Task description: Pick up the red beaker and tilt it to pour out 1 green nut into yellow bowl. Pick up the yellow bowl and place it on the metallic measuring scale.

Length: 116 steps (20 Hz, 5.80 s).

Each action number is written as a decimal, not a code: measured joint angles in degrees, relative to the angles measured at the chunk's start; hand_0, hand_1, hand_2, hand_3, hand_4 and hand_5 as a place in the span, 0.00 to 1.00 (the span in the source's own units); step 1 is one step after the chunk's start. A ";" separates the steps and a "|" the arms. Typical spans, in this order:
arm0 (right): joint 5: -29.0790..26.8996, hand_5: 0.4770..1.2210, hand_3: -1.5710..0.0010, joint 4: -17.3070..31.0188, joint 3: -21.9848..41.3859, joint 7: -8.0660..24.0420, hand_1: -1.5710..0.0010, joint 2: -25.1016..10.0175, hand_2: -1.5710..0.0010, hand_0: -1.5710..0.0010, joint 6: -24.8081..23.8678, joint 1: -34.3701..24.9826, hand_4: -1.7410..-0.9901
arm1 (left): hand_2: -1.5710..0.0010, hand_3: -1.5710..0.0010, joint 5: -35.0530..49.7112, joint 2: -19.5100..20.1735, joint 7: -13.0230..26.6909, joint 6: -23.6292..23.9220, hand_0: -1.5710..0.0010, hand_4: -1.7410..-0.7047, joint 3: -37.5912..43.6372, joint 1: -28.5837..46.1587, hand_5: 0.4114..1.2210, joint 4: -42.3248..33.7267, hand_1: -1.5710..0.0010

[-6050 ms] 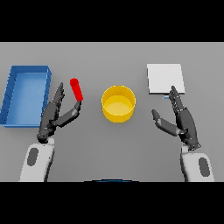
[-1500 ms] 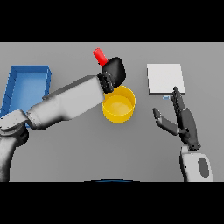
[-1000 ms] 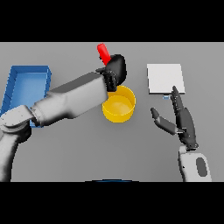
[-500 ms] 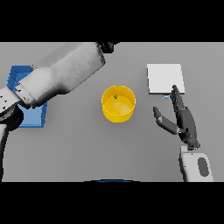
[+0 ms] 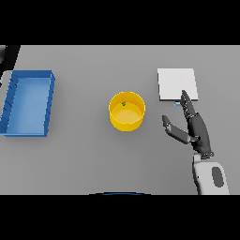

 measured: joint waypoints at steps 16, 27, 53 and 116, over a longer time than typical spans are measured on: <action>0.66 0.28 1.00 1.56 0.28 -0.50 1.00 -0.39 1.00 1.00 -0.05 -0.96 0.58 | 0.00 0.06 29.71 7.96 14.22 18.52 0.00 0.00 17.63 27.58 1.00 -0.89 0.00; 2.00 0.33 1.00 1.06 1.03 -1.12 1.00 -0.49 1.00 1.00 -0.52 -0.77 0.54 | 0.00 0.16 39.36 13.68 25.60 28.43 0.00 0.00 15.01 49.76 0.91 -29.40 0.00; 8.79 0.25 1.00 1.10 3.14 3.62 1.00 -1.86 1.00 1.00 -3.46 -2.75 0.69 | 0.99 0.99 48.68 18.38 25.74 22.20 0.98 0.99 10.24 59.81 0.33 -48.00 0.99; 33.51 0.99 0.14 21.92 32.44 -6.20 0.03 -16.63 0.03 0.03 26.97 -38.76 0.04 | 1.00 1.00 52.11 19.58 22.05 25.12 1.00 0.92 11.30 62.63 0.39 -51.80 1.00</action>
